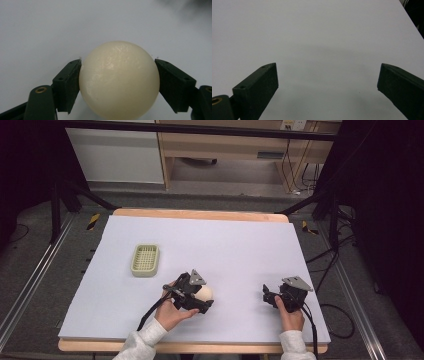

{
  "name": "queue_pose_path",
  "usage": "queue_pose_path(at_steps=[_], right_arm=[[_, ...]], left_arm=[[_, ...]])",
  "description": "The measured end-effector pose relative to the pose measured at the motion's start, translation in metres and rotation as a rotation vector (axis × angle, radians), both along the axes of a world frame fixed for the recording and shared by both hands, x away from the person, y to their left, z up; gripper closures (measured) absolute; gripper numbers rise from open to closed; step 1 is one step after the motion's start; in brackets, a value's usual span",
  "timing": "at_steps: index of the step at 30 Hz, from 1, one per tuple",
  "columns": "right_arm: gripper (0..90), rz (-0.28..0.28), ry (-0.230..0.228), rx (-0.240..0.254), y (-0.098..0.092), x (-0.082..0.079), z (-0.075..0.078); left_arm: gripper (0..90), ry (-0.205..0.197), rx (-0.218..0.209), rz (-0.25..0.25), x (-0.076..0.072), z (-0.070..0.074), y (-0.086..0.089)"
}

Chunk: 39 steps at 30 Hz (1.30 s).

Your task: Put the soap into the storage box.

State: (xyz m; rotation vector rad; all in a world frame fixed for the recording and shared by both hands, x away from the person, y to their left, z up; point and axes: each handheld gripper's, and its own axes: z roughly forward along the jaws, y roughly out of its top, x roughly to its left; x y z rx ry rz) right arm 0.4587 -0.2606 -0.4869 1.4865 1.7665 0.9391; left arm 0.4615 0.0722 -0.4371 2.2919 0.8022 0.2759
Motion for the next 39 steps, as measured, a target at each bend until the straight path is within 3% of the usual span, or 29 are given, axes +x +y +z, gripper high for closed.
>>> queue_pose_path(at_steps=[39], right_arm=[[3.8, 0.003, 0.002, -0.003, 0.0, 0.0, 0.0]], left_arm=[[24.4, -0.029, -0.03, 0.074, 0.012, 0.026, 0.042]])
